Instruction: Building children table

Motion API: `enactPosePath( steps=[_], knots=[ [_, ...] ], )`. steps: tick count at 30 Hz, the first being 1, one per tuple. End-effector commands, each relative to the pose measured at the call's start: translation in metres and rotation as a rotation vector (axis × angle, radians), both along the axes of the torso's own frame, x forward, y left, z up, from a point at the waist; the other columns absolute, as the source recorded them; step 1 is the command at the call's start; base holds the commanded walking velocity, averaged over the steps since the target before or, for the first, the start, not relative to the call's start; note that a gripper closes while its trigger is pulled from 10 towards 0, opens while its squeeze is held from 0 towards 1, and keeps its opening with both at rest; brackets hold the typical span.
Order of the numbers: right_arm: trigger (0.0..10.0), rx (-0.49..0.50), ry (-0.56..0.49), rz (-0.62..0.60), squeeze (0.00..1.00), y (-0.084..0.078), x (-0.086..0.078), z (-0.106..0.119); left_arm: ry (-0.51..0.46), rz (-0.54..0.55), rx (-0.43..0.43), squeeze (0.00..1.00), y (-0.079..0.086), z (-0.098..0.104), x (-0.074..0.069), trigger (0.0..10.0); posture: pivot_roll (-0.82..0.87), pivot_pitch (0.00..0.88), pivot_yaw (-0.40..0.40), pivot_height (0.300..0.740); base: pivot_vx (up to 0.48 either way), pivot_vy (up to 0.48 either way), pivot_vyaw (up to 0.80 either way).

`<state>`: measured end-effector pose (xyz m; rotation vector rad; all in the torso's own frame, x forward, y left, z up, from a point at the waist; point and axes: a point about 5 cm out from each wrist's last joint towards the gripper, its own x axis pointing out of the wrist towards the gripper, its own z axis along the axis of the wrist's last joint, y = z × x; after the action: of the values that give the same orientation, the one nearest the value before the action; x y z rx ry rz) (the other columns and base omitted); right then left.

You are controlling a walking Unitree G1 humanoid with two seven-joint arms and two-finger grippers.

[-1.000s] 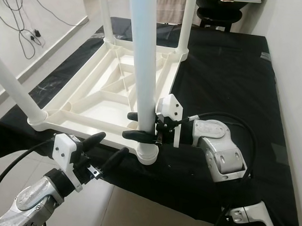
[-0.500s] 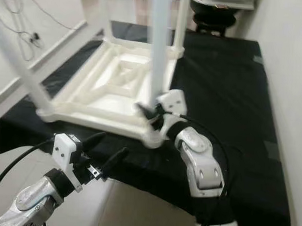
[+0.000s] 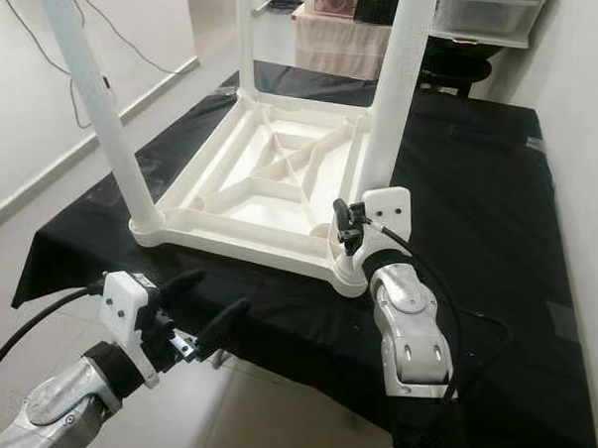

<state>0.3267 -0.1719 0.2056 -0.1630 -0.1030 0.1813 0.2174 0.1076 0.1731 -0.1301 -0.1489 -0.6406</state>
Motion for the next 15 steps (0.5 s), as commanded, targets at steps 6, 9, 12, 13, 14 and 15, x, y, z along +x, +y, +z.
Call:
enactPosePath(
  steps=[6,9,12,13,14,15],
  knots=[
    [10.0,0.069,-0.009,0.523,1.00,0.045,-0.018,0.015,-0.013,-0.004,-0.013,0.00,-0.001,0.002,-0.001,10.0,-0.05,0.194,0.004,0.740,0.000,0.000,0.00],
    [10.0,0.060,-0.005,0.596,1.00,0.049,-0.022,0.017,-0.013,-0.003,-0.013,0.00,-0.001,0.002,-0.001,10.0,-0.05,0.194,0.004,0.740,0.000,0.000,0.00],
    [10.0,-0.083,0.027,0.886,1.00,0.062,-0.045,0.011,-0.013,-0.001,-0.012,0.00,-0.001,0.003,-0.001,10.0,-0.04,0.194,0.006,0.740,0.000,0.000,0.00],
    [10.0,-0.083,0.027,0.886,1.00,0.062,-0.045,0.011,-0.013,-0.001,-0.012,0.00,-0.001,0.003,-0.001,10.0,-0.04,0.194,0.006,0.740,0.000,0.000,0.00],
    [10.0,-0.105,0.039,0.933,1.00,0.063,-0.049,0.009,-0.013,-0.001,-0.012,0.00,-0.001,0.003,-0.001,10.0,-0.04,0.194,0.006,0.740,0.000,0.000,0.00],
    [10.0,-0.112,0.044,0.949,1.00,0.064,-0.050,0.008,-0.013,-0.001,-0.012,0.00,-0.001,0.003,-0.001,10.0,-0.04,0.194,0.006,0.740,0.000,0.000,0.00]
  ],
)
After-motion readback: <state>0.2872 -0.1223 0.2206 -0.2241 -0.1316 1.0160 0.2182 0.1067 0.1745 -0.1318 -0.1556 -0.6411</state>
